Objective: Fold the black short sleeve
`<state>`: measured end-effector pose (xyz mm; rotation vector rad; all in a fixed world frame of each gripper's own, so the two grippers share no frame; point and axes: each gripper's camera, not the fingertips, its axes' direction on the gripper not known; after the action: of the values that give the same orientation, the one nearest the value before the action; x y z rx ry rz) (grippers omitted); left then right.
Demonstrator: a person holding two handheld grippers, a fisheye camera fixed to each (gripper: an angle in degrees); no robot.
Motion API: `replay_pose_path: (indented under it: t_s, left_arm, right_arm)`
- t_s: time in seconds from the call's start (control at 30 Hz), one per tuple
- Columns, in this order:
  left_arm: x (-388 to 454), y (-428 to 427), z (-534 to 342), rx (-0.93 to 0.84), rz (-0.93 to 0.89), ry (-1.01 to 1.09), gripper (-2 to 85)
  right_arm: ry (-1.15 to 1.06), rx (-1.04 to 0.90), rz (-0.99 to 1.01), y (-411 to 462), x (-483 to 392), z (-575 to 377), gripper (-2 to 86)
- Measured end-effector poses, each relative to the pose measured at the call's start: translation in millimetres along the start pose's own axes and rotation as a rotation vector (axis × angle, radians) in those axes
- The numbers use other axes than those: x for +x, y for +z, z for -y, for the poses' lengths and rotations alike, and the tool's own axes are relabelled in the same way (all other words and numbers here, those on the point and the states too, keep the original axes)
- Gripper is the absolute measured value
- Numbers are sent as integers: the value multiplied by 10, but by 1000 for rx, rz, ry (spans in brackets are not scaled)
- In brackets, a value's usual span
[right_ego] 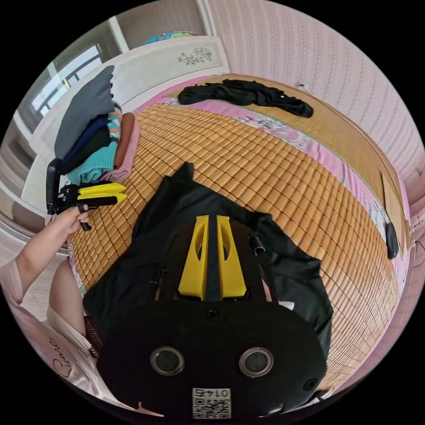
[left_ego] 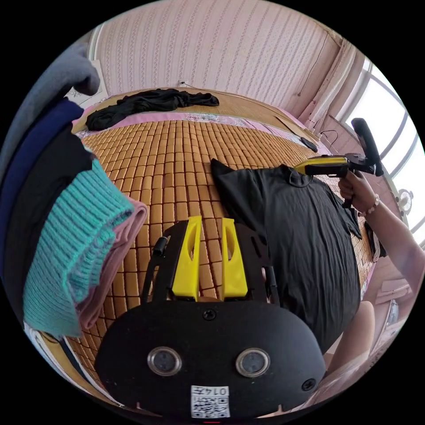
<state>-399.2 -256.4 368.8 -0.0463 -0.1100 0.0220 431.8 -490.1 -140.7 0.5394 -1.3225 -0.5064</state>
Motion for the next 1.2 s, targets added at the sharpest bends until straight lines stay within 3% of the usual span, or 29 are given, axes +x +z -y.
replay_pose_path:
  t_s: [0.27,0.33,0.53,0.73,0.93,1.1,1.2]
  left_arm:
    - [-386,133,-251,0,-84,22,77]
    - [-443,152,-271,0,-88,49,77]
    - [-640,152,-108,65,-149,112,77]
    - [-478,369,155,43,-208,213,78]
    - [-243,674,411,-5,-173,299,82]
    - [-252,1043,622,-76,-210,231,94]
    - [-299,1258,667,-149,-240,178,53]
  right_arm:
    - [-58,-122,-143,987,-929,861,56]
    - [-14,-84,-174,917,-893,858,13]
    - [116,93,-52,210,-513,174,3]
    - [233,-43,-130,273,-141,-357,35]
    - [293,56,-109,166,19,-370,71]
    - [295,42,-135,384,46,-107,81]
    - [314,-41,-114,599,100,27,28]
